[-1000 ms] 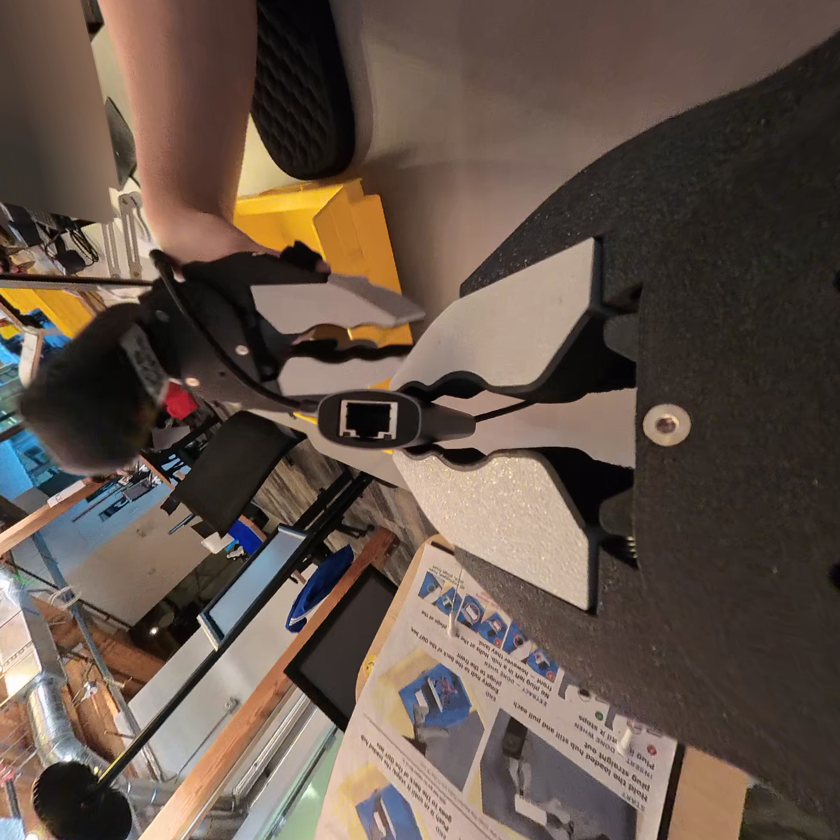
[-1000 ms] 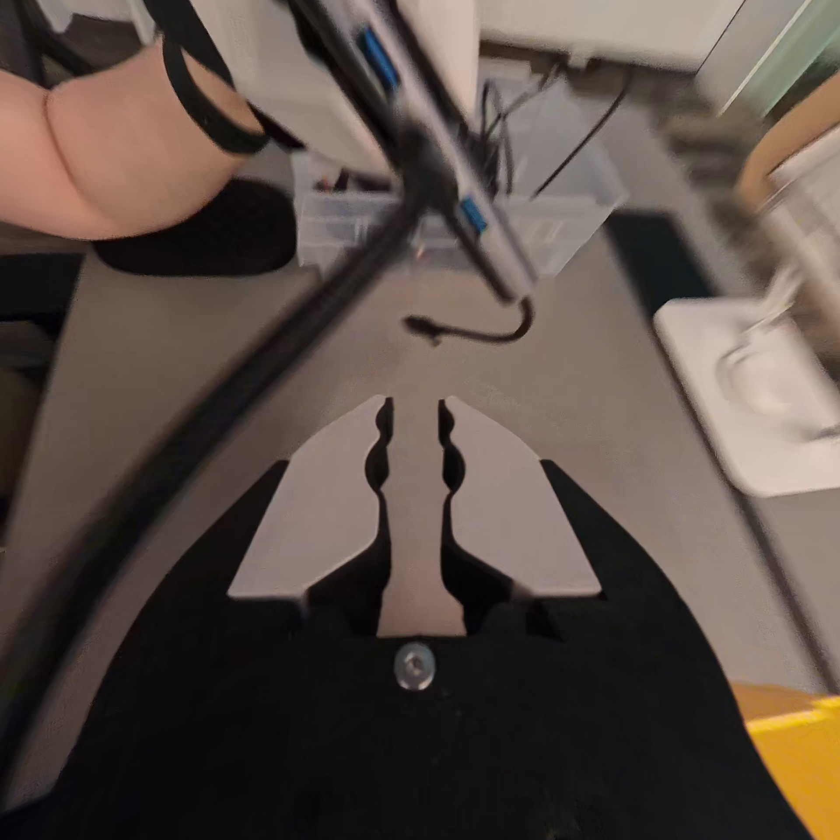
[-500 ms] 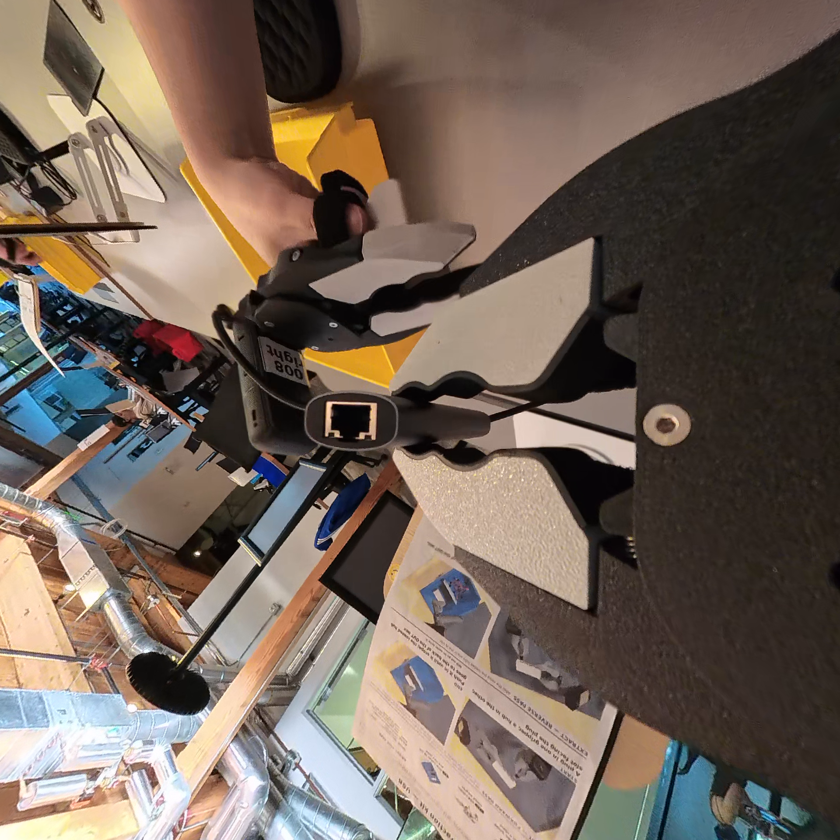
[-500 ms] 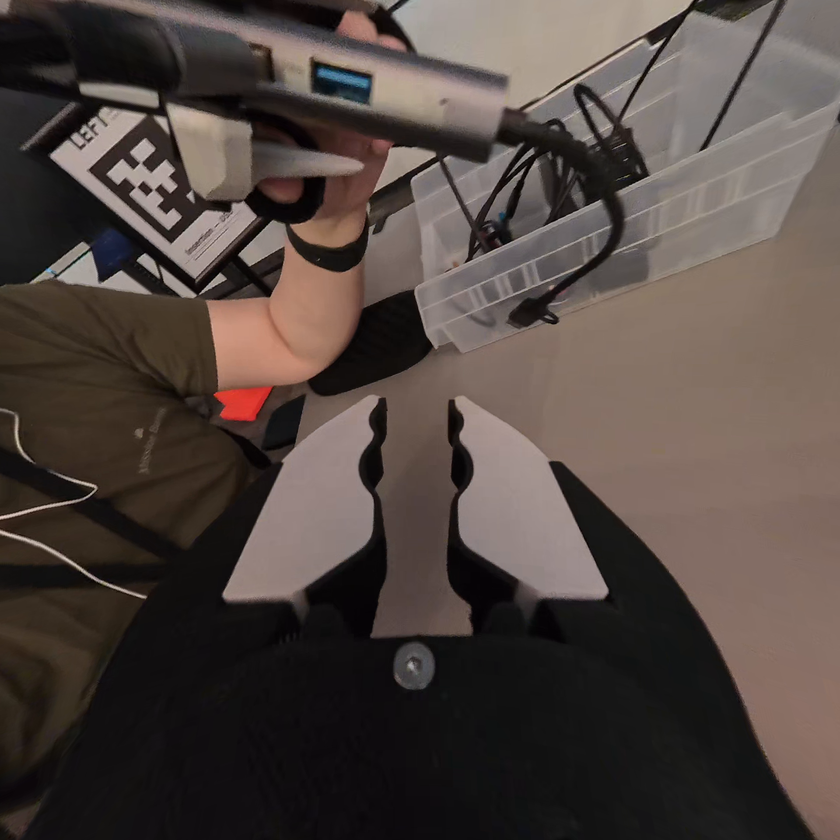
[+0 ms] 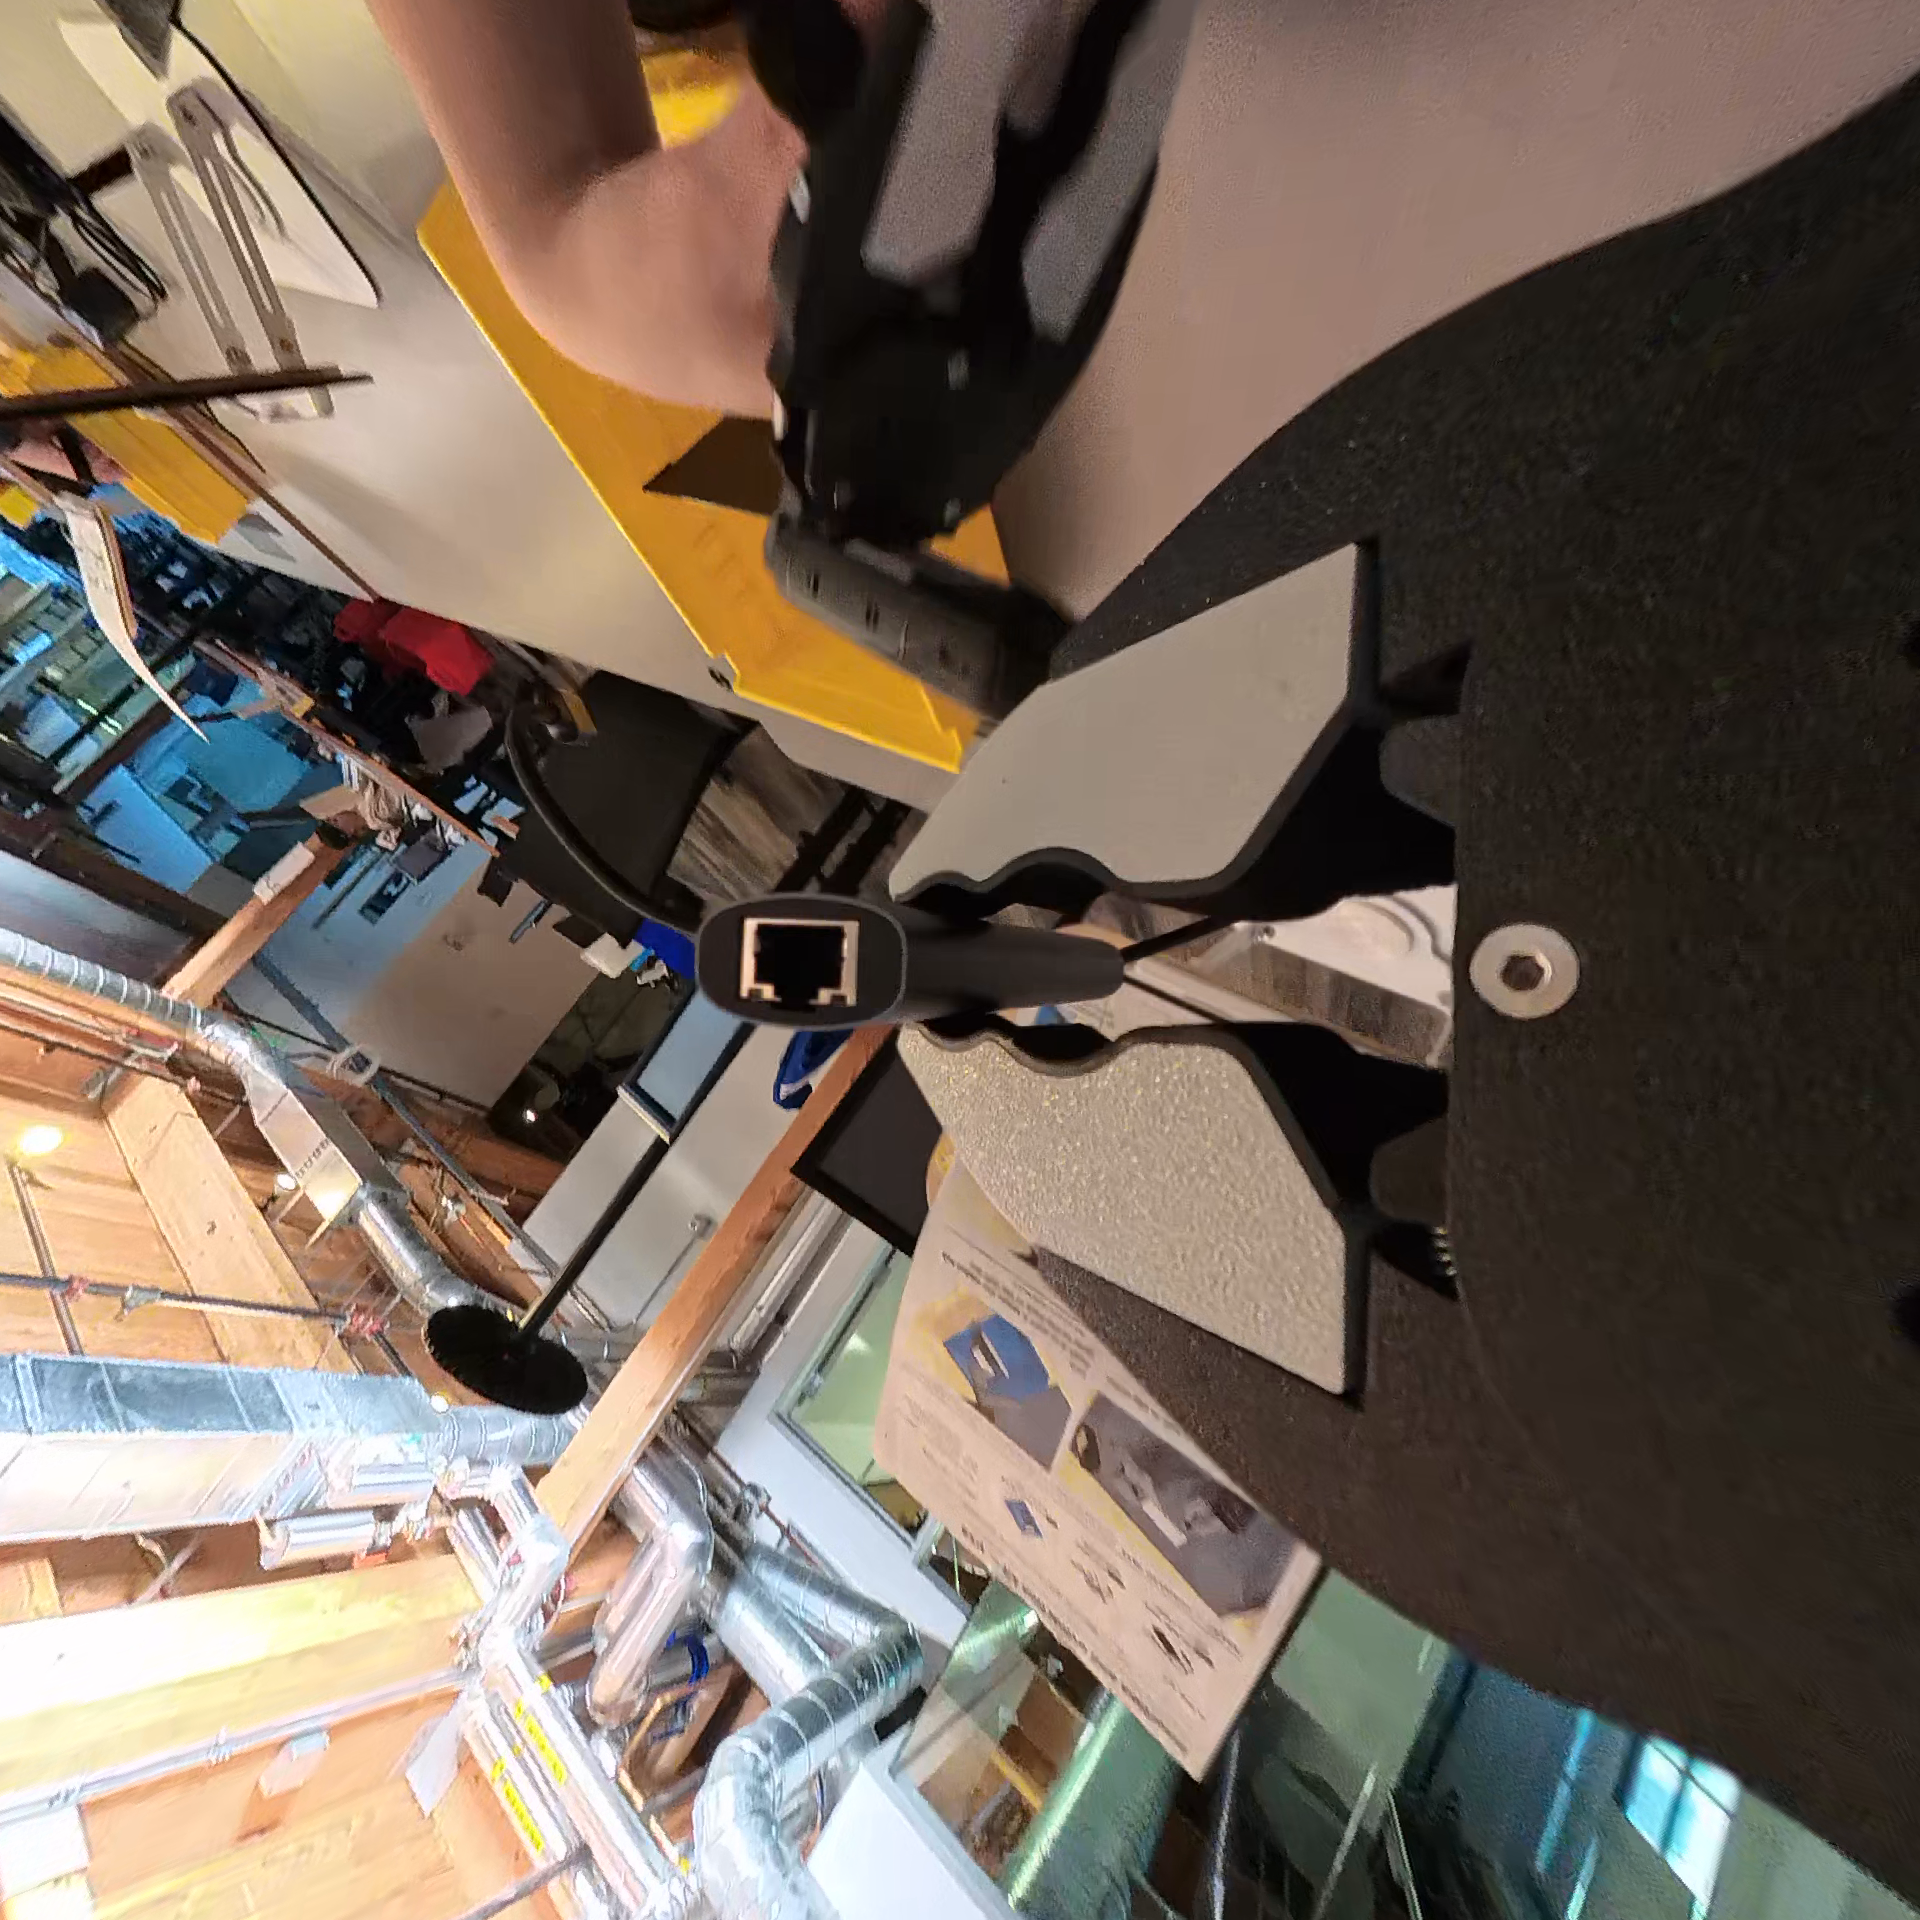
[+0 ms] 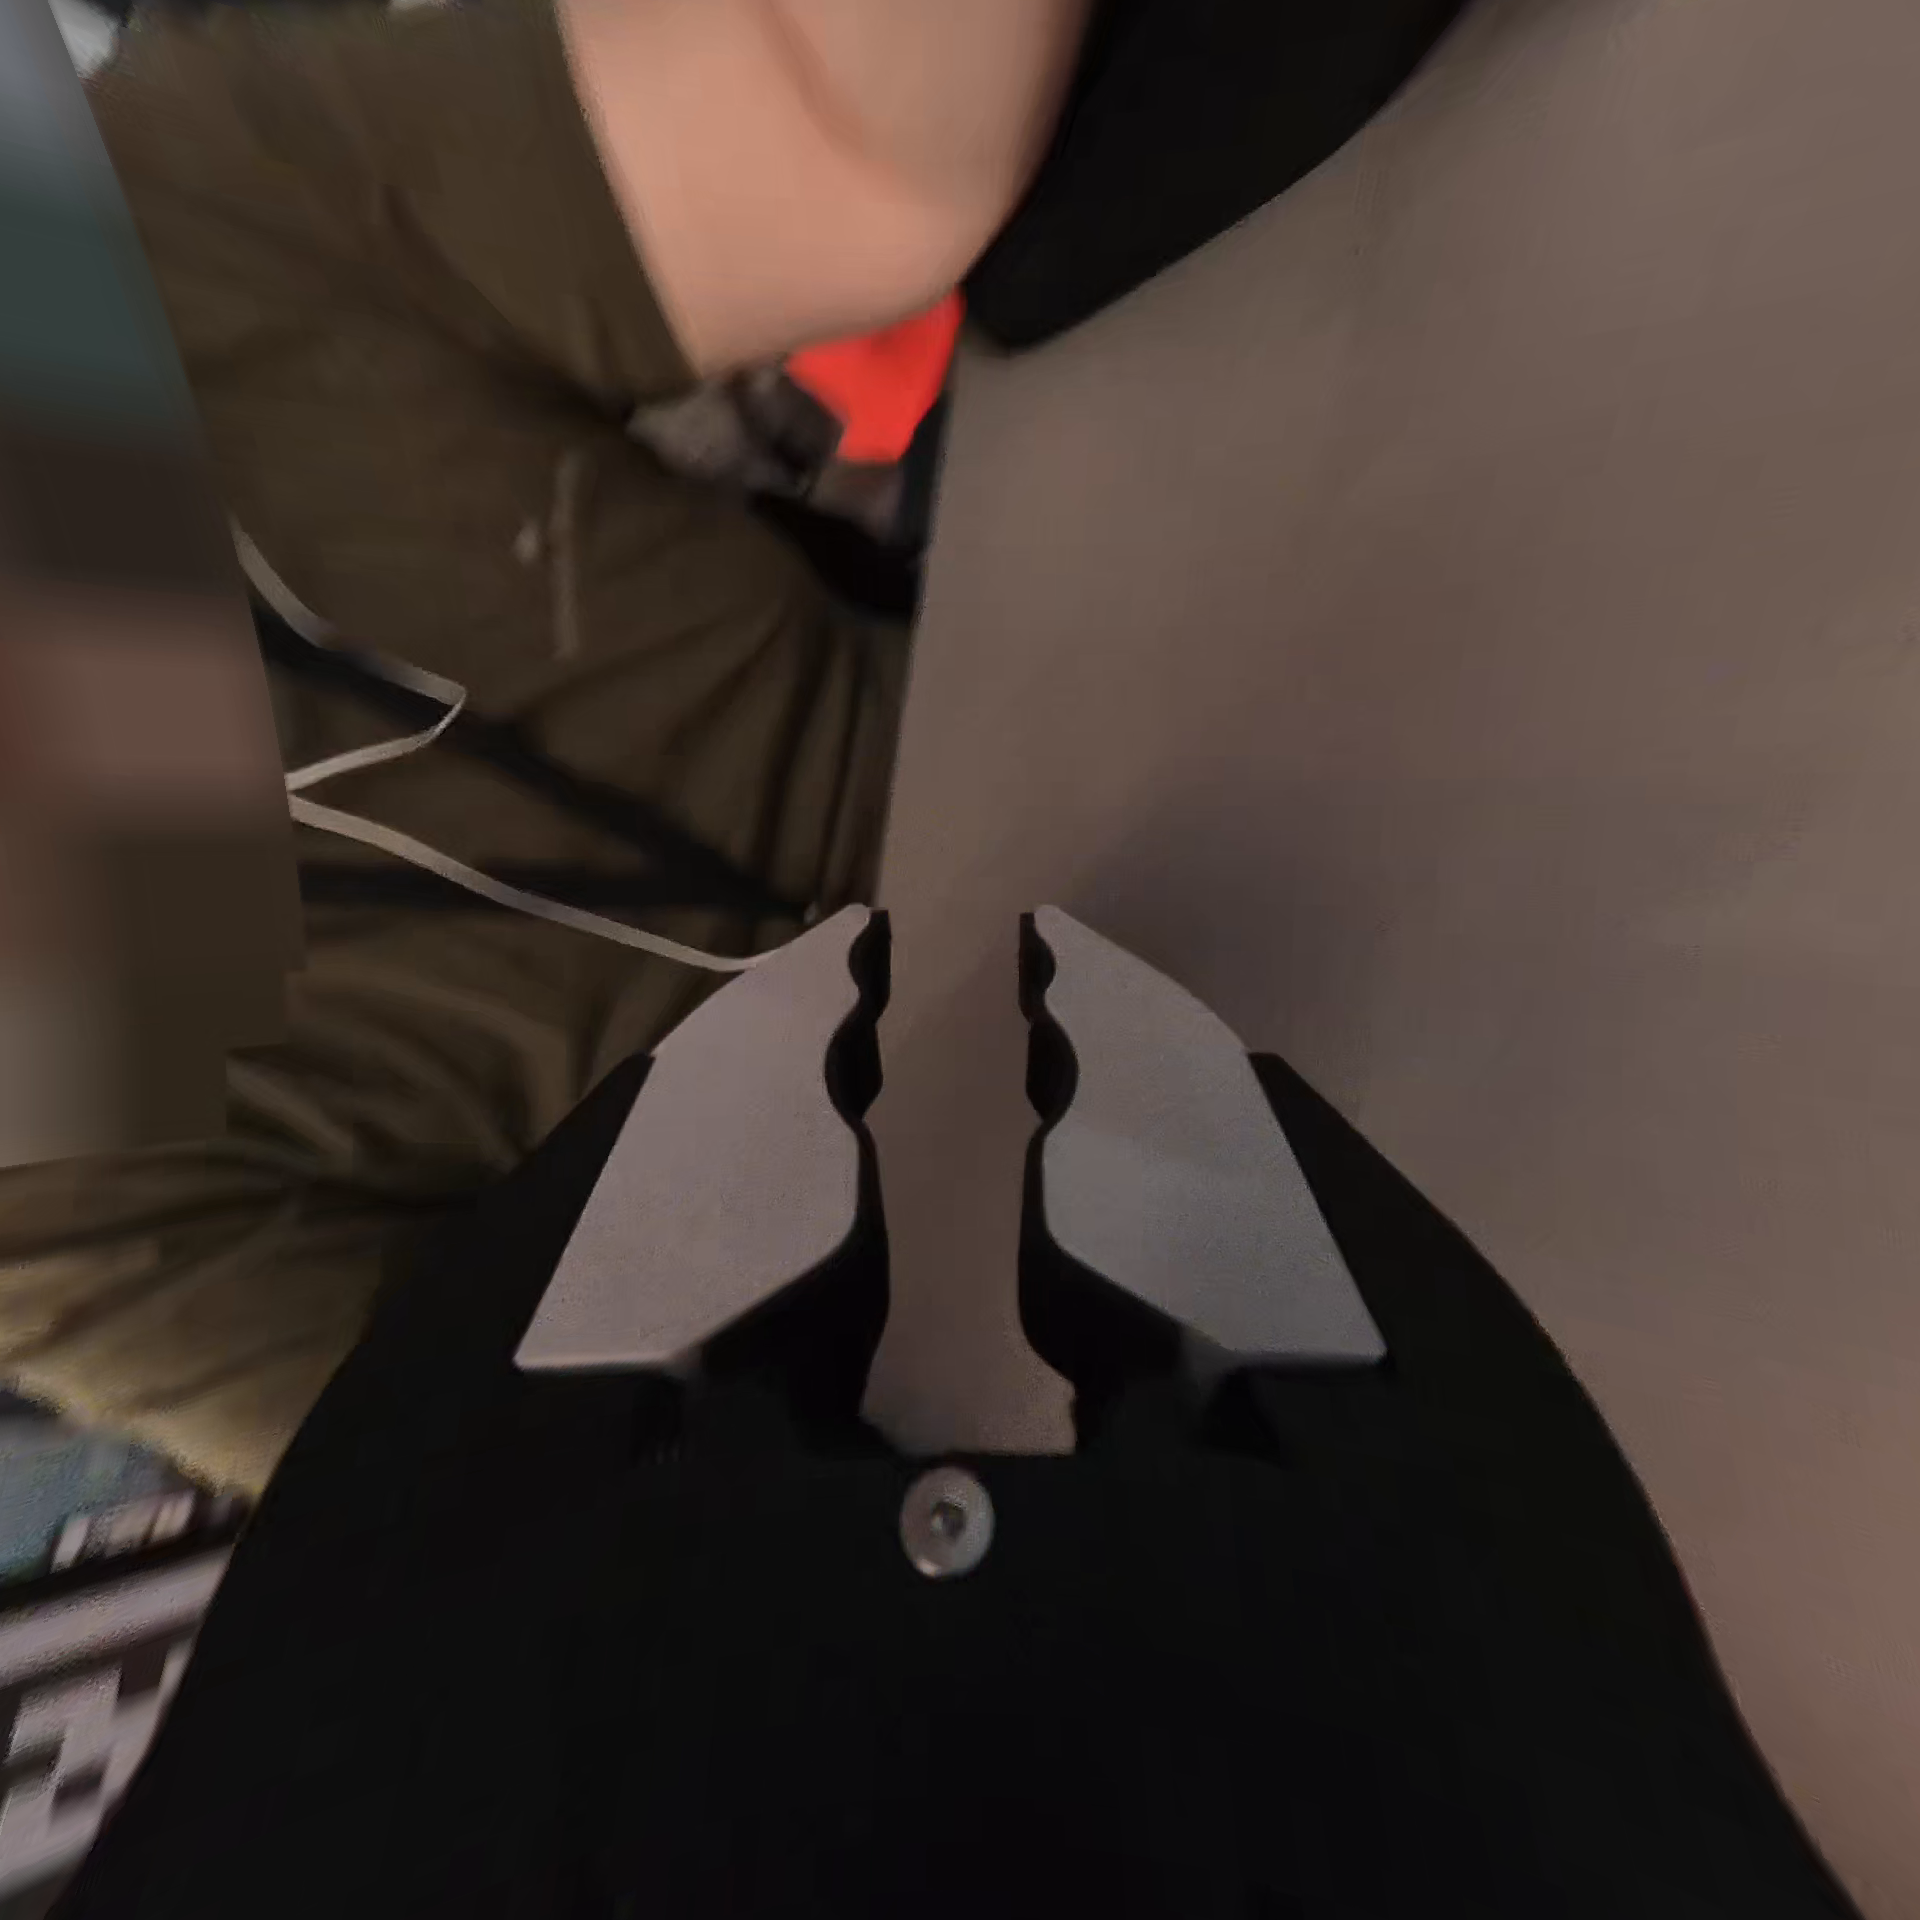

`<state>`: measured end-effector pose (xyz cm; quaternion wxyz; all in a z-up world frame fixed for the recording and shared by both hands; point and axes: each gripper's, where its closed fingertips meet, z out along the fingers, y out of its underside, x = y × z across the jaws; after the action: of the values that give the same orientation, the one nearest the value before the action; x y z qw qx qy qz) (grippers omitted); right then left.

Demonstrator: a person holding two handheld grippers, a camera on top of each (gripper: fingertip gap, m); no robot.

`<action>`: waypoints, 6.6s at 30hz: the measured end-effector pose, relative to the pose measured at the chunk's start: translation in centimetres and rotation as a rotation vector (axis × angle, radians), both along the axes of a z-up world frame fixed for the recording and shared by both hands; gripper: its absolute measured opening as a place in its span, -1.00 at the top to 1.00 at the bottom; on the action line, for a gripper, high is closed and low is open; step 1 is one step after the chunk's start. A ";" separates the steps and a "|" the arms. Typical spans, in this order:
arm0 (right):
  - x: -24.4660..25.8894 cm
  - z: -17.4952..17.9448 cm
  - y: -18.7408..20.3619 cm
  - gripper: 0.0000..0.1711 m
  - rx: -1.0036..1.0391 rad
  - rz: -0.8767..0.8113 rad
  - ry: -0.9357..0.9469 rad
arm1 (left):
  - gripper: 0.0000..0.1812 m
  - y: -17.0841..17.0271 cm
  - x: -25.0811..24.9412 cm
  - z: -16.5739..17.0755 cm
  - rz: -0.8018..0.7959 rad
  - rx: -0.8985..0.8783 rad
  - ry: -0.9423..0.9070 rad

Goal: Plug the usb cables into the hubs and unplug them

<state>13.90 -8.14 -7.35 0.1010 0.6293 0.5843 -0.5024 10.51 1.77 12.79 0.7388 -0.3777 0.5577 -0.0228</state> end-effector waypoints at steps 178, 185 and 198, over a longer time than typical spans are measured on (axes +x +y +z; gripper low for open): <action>1.3 18.4 13.2 0.80 1.181 -1.008 0.719 | 0.82 5.4 2.1 -4.3 0.417 0.141 0.086; 1.0 18.1 13.2 0.79 1.190 -1.003 0.707 | 0.82 5.3 2.2 -4.3 0.423 0.144 0.087; 0.8 18.9 12.0 0.79 1.169 -0.981 0.755 | 0.82 4.0 2.2 -3.2 0.368 0.180 0.043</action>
<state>14.72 3.84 11.60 -0.6711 0.5525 0.4053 -0.2830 12.74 5.74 9.55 0.7492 -0.4061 0.4948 0.1704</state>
